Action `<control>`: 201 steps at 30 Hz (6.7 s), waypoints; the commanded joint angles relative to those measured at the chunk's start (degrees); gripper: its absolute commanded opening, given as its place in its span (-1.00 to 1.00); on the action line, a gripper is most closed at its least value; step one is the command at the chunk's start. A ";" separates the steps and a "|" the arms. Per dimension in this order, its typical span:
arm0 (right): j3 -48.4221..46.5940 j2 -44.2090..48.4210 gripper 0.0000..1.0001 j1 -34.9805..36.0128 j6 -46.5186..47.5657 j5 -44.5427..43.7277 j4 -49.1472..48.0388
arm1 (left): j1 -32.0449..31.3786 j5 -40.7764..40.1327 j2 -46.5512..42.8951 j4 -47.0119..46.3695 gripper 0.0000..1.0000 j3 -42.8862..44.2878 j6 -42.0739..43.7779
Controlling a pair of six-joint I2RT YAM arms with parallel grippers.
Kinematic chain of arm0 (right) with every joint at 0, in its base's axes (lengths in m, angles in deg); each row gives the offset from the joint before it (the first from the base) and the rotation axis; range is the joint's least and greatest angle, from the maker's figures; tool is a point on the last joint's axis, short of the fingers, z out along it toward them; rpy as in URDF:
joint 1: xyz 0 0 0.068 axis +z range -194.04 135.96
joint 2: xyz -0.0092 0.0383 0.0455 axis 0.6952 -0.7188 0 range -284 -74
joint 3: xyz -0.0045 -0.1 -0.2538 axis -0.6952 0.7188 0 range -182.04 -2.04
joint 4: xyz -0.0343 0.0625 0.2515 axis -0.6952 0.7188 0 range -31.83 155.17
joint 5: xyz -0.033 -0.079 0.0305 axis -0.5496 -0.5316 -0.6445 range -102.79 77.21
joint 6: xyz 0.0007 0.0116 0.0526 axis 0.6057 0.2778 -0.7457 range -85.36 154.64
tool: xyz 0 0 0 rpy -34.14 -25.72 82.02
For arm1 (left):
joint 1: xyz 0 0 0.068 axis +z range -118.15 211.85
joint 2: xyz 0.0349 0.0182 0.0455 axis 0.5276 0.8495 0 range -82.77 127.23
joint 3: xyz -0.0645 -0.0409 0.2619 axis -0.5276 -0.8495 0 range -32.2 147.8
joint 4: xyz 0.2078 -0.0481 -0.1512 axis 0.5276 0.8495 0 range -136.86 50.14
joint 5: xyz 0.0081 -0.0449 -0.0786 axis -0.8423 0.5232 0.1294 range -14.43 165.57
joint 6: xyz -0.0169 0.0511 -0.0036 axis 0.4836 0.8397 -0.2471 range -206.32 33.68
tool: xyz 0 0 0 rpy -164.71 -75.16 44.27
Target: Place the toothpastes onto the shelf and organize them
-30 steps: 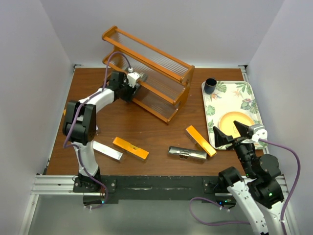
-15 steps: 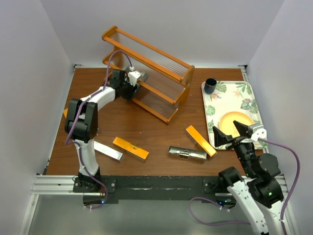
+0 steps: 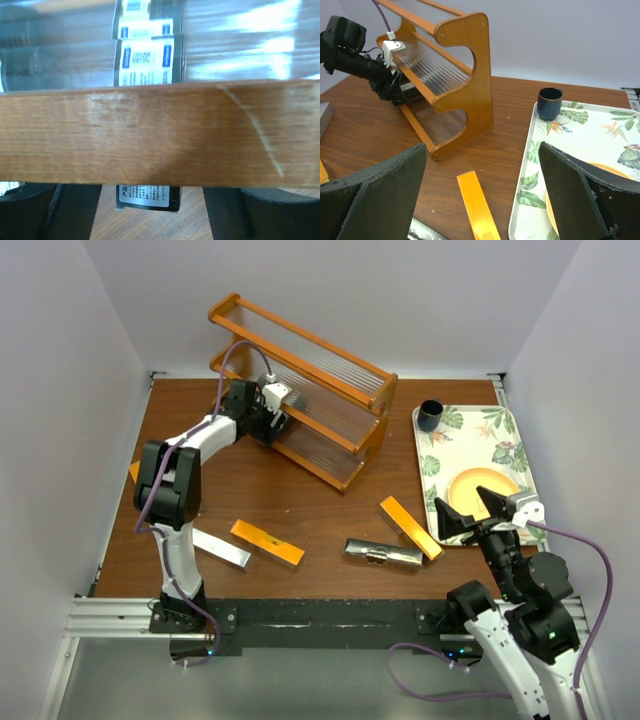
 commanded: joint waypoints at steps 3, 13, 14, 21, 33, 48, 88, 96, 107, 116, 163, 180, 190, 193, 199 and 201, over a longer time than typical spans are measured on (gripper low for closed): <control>-0.01 -0.84 0.97 0.09 0.80 0.34 -1.17 | 0.51 1.30 -6.03 -2.85 0.79 -1.83 -1.28; -0.27 -2.07 0.97 0.09 0.37 1.48 -1.17 | 0.43 0.60 -25.70 -3.03 1.00 -14.04 -9.10; -0.62 -2.60 0.97 0.09 0.10 1.75 -1.00 | 0.42 0.51 -29.73 -2.68 0.99 -16.05 -9.63; -5.80 -12.34 0.97 0.09 -3.84 7.72 3.13 | 0.42 1.73 -47.33 -3.46 1.00 -25.64 -16.22; -12.40 -35.90 0.97 0.18 -7.02 28.02 10.68 | 0.42 3.75 -72.21 -5.75 1.00 -42.43 -19.74; -13.90 -55.06 0.97 6.59 -4.21 27.59 12.81 | -0.01 5.43 -78.28 -6.80 1.00 -45.52 -22.38; -26.90 -94.53 0.48 38.32 1.07 -7.03 22.91 | -0.28 6.83 -77.84 -7.07 1.00 -46.39 -22.47; -28.04 -94.01 0.05 38.85 -0.87 -9.06 21.95 | -0.28 7.27 -77.76 -7.16 1.00 -46.48 -22.56; -28.22 -85.67 -0.57 38.85 -3.23 -9.58 17.56 | -0.28 12.10 -76.79 -8.12 1.00 -46.75 -23.35; -26.20 -74.51 -0.68 38.33 -5.26 -12.05 8.60 | -0.28 22.20 -74.60 -12.59 1.00 -47.80 -27.30; -16.71 -63.86 -0.58 38.33 16.01 3.16 -11.63 | -22.25 19.67 -53.68 -2.76 1.00 -37.08 -66.68; -16.71 -65.00 -0.46 38.41 16.80 3.42 -10.75 | -25.68 18.61 -49.37 -2.85 -0.05 -35.85 -65.80; -16.53 -64.48 0.71 38.41 15.75 2.98 -10.40 | -25.77 14.31 -51.12 -0.66 -0.47 -34.53 -61.06; -16.71 -63.16 0.91 38.41 14.43 3.33 -9.61 | -25.77 11.68 -53.05 0.31 -0.50 -34.27 -56.68; -17.67 -57.98 0.97 38.33 12.15 0.96 -7.33 | -25.68 4.82 -59.11 2.07 -0.59 -34.70 -48.59; -17.85 -56.49 0.97 38.41 11.35 -1.32 -6.53 | -25.68 0.80 -61.57 1.64 -0.67 -35.23 -47.00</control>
